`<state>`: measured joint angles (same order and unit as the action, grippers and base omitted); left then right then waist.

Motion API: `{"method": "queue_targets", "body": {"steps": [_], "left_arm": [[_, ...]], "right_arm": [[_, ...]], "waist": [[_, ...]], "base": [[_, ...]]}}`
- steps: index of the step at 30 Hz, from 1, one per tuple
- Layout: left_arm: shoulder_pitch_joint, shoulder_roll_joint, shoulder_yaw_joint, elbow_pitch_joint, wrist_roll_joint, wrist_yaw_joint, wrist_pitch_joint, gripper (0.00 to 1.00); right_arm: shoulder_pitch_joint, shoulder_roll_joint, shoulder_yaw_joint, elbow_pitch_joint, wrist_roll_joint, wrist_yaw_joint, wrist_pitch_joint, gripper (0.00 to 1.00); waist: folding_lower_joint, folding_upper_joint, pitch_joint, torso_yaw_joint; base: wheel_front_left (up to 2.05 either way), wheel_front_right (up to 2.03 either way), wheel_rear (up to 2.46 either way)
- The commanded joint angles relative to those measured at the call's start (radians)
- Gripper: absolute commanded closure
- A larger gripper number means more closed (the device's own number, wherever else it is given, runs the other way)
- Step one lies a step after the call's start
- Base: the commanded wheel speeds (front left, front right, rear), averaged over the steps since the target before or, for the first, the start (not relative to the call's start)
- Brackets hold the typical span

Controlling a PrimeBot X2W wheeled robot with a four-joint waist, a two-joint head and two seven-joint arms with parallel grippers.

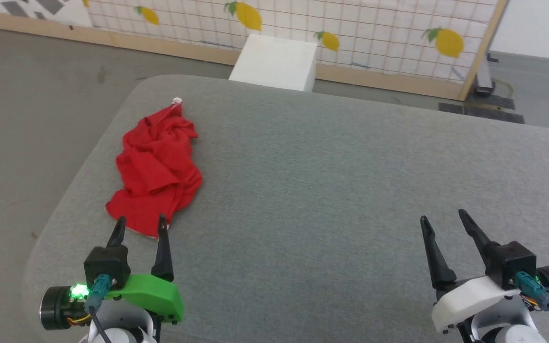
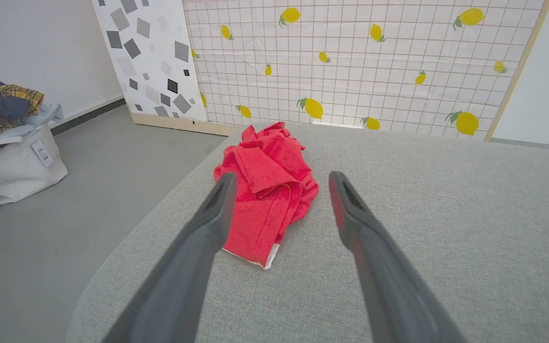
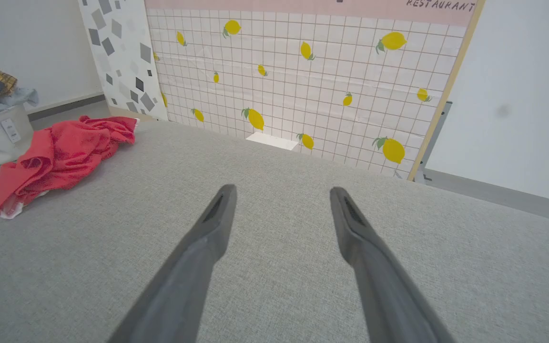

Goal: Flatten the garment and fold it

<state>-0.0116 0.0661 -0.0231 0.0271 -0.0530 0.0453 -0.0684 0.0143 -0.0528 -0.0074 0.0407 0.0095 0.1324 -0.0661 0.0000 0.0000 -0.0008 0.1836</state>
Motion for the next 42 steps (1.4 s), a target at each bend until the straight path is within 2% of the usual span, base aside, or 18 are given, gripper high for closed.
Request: {"method": "queue_targets", "body": {"steps": [1,42], "left_arm": [[0.011,0.008,0.002,0.0,-0.012,0.009,-0.012,0.0],[0.054,0.024,-0.006,0.008,-0.061,0.051,-0.096,0.0]], "right_arm": [[-0.016,0.001,0.0,0.005,0.006,-0.001,-0.013,0.0],[-0.03,0.002,0.004,0.049,0.027,-0.001,-0.095,0.0]], "waist": [[0.0,0.0,0.0,0.026],[0.0,0.0,0.005,0.243]], "base": [[0.0,0.0,0.0],[0.0,0.0,0.0]]}}
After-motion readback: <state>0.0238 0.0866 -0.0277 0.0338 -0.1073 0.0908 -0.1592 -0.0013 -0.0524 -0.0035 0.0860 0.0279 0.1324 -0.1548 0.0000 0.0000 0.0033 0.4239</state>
